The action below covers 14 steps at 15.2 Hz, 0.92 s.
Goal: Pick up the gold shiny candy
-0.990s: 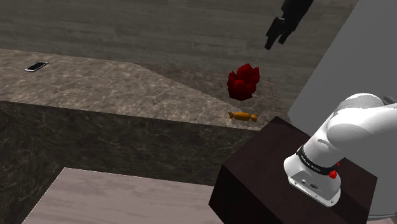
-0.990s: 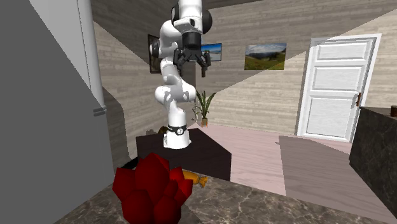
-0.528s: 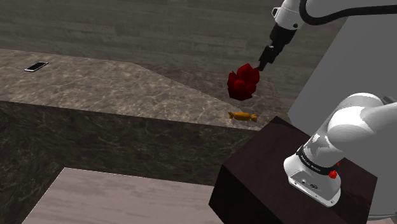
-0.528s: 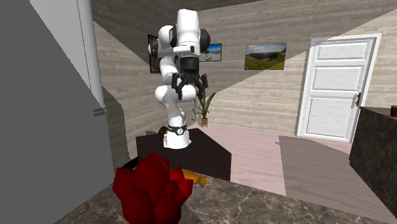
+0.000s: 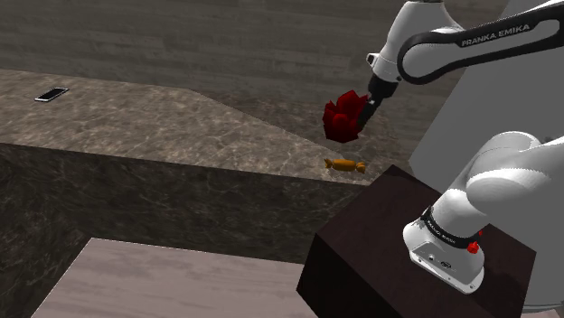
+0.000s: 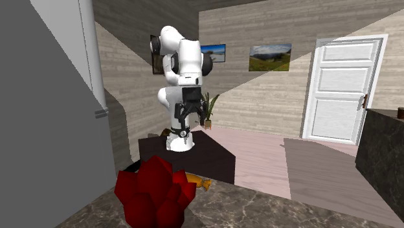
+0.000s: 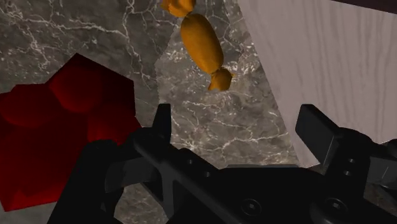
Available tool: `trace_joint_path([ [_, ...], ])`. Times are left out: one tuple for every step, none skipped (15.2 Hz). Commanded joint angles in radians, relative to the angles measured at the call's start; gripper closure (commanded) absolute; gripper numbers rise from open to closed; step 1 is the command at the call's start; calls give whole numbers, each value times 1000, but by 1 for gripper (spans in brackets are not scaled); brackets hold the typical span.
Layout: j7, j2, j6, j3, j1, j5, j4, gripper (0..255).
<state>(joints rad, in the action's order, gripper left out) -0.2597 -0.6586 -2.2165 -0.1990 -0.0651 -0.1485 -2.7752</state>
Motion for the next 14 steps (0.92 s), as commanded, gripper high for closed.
trace_joint_path([
  [-41, 58, -76, -23, -9, -10, -24, 0],
  [-62, 89, -117, -36, -12, -14, -37, 0],
  [-83, 123, -158, -49, -16, -19, -49, 0],
  [-105, 159, -200, -62, -21, -22, -59, 0],
  [-127, 197, -242, -75, -26, -24, -67, 0],
  [-151, 238, -285, -89, -33, -25, -73, 0],
  [-176, 281, -329, -103, -41, -23, -78, 0],
  [-202, 326, -373, -117, -50, -18, -81, 0],
  [-231, 373, -417, -132, -61, -10, -83, 0],
  [-263, 422, -461, -148, -74, 3, -83, 0],
  [-299, 472, -505, -163, -90, 24, -81, 0],
  [-342, 525, -548, -178, -108, 54, -77, 0],
  [-395, 579, -590, -192, -129, 98, -72, 0],
  [-460, 634, -631, -200, -150, 161, -65, 0],
])
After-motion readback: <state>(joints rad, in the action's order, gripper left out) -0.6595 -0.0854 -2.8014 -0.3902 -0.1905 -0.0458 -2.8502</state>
